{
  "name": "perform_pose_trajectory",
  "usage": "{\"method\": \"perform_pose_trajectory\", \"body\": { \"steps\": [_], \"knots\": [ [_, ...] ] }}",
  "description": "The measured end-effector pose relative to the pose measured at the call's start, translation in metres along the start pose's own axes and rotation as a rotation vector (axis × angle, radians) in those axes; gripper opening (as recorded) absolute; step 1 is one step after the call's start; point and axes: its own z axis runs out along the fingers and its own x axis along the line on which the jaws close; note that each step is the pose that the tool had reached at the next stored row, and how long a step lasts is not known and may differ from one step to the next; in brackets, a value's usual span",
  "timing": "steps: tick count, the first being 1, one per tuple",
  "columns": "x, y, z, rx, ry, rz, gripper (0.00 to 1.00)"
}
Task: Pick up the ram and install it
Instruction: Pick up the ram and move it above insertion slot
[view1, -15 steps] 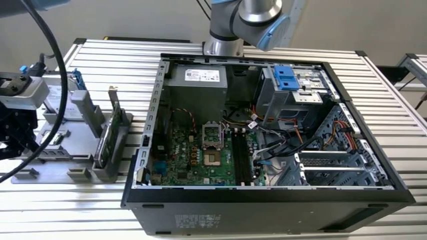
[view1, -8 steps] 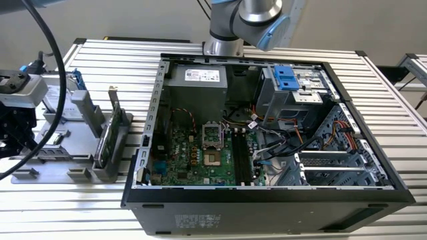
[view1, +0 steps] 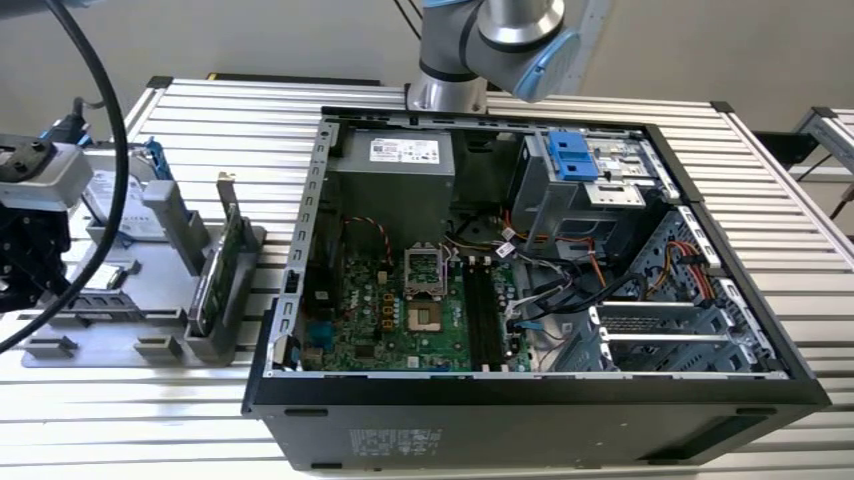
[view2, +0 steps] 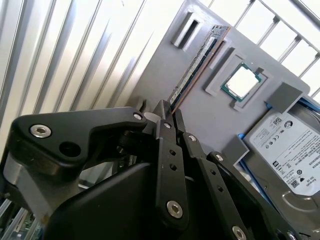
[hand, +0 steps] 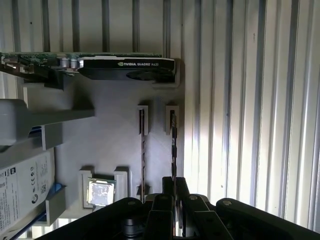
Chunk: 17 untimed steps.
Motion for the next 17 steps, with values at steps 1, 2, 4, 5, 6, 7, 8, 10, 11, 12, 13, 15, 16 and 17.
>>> {"method": "perform_pose_trajectory", "body": {
  "steps": [1,2,4,5,6,7,8,10,11,12,13,15,16,17],
  "knots": [
    [0.0000,0.0000,-0.0005,-0.0001,0.0001,0.000,0.00],
    [0.0000,0.0000,-0.0011,-0.0001,0.0001,0.000,0.00],
    [0.0000,-0.0001,-0.0021,-0.0001,0.0001,0.000,0.00],
    [0.0000,-0.0001,-0.0026,-0.0001,0.0001,0.000,0.00],
    [0.0000,-0.0001,-0.0031,-0.0001,0.0001,0.000,0.00],
    [0.0001,-0.0001,-0.0035,-0.0001,0.0001,0.000,0.00],
    [0.0001,-0.0001,-0.0039,-0.0002,0.0001,0.000,0.00],
    [0.0001,-0.0001,-0.0046,-0.0001,0.0001,0.000,0.00],
    [0.0001,-0.0001,-0.0050,-0.0001,0.0001,0.000,0.00],
    [0.0001,-0.0001,-0.0053,-0.0001,0.0002,0.000,0.00],
    [0.0001,-0.0001,-0.0057,0.0000,0.0000,0.000,0.00],
    [0.0001,-0.0002,-0.0063,-0.0001,0.0001,0.000,0.00],
    [0.0001,-0.0002,-0.0066,-0.0001,0.0001,0.000,0.00],
    [0.0001,-0.0002,-0.0070,-0.0001,0.0001,0.000,0.00]
  ]
}}
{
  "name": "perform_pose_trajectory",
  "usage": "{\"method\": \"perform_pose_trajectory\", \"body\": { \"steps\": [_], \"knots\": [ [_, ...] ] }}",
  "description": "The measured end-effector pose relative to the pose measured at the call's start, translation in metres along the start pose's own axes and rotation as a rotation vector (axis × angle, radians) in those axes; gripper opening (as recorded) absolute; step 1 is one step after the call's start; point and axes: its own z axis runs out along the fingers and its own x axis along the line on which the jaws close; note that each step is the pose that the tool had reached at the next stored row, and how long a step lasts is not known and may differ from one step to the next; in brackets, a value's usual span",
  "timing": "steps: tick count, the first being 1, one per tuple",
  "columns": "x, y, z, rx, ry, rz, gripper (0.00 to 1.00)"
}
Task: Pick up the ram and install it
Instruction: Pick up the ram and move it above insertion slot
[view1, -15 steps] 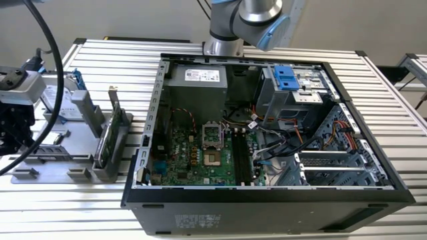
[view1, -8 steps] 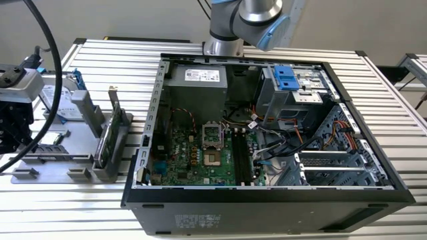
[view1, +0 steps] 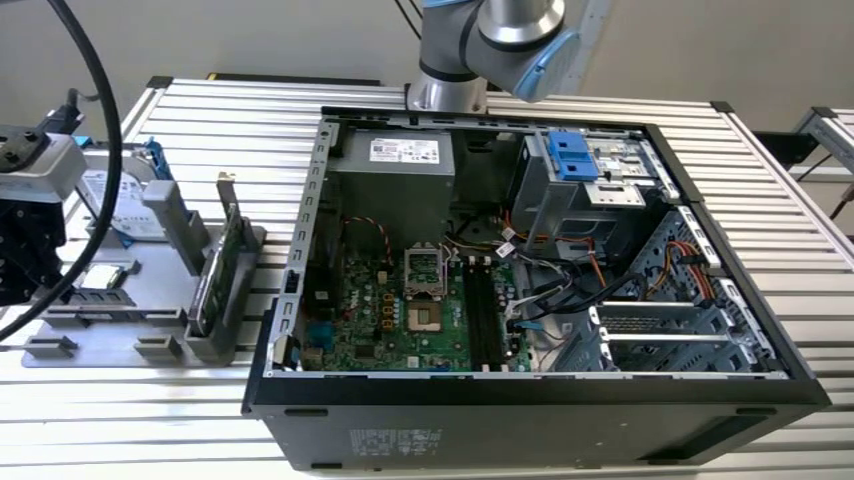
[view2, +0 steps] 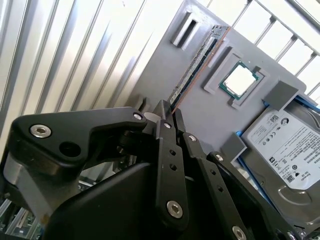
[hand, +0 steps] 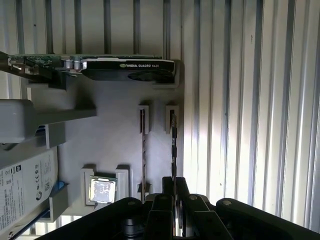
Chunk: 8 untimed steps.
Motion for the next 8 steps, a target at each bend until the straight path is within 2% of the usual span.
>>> {"method": "perform_pose_trajectory", "body": {
  "steps": [8],
  "knots": [
    [0.0000,-0.0001,-0.0023,0.0000,0.0000,0.000,0.00]
  ]
}}
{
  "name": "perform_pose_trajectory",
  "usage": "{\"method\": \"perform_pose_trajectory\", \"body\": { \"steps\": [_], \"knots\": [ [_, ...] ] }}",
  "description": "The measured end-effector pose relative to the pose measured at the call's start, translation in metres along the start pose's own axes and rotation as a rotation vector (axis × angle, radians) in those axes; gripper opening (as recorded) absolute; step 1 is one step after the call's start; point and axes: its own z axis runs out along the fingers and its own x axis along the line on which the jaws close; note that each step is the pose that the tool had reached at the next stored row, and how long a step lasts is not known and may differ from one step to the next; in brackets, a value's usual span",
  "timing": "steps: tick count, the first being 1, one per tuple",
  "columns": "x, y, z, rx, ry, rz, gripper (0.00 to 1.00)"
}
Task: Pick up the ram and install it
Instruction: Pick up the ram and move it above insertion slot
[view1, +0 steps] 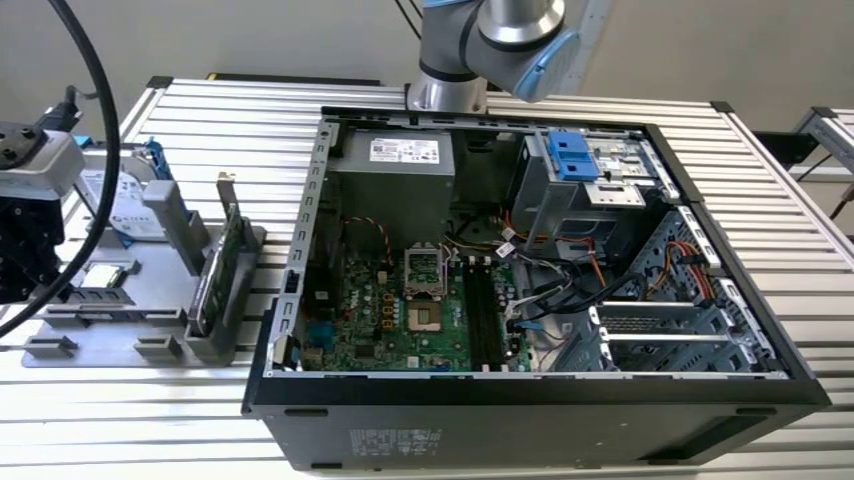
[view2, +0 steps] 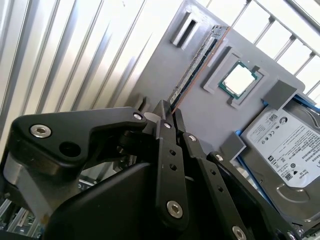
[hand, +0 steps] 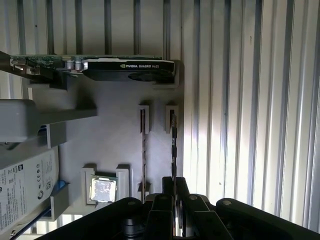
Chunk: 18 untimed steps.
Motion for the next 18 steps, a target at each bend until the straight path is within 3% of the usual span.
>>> {"method": "perform_pose_trajectory", "body": {
  "steps": [18],
  "knots": [
    [0.0001,-0.0002,-0.0058,0.0000,0.0000,0.000,0.00]
  ]
}}
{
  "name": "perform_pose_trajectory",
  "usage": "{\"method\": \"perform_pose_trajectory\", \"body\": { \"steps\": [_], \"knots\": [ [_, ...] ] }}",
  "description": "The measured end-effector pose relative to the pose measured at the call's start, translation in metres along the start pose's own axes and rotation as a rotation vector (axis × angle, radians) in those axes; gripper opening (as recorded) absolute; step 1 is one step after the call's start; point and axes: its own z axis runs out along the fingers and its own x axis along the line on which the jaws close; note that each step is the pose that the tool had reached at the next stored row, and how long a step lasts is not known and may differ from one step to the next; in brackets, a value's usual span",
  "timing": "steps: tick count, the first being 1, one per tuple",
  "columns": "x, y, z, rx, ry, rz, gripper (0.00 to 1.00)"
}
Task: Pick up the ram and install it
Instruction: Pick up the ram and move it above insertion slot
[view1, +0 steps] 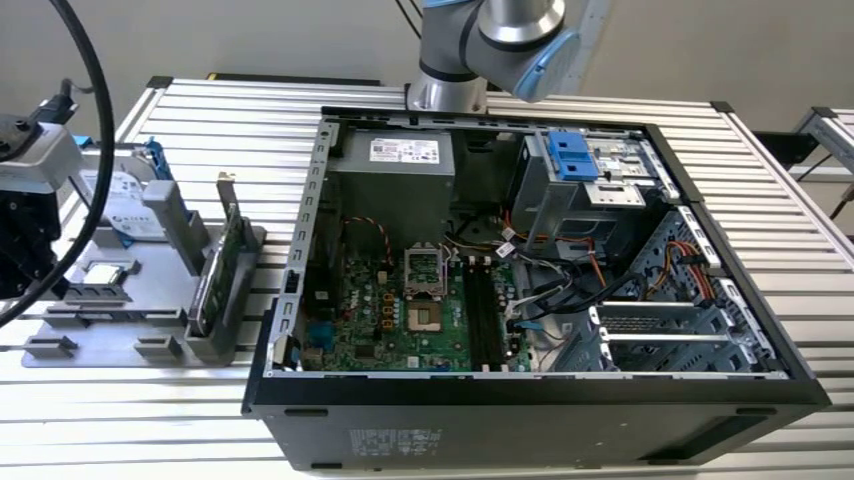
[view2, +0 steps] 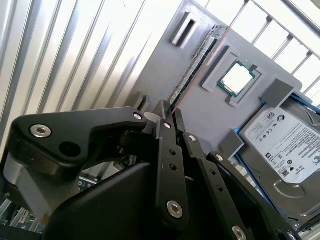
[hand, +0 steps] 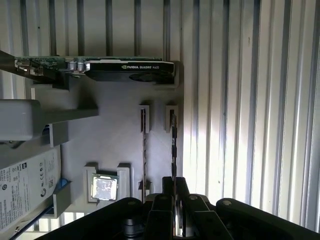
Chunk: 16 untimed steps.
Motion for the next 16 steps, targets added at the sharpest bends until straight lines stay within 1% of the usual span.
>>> {"method": "perform_pose_trajectory", "body": {
  "steps": [16],
  "knots": [
    [0.0001,-0.0001,-0.0056,0.0000,0.0000,0.000,0.00]
  ]
}}
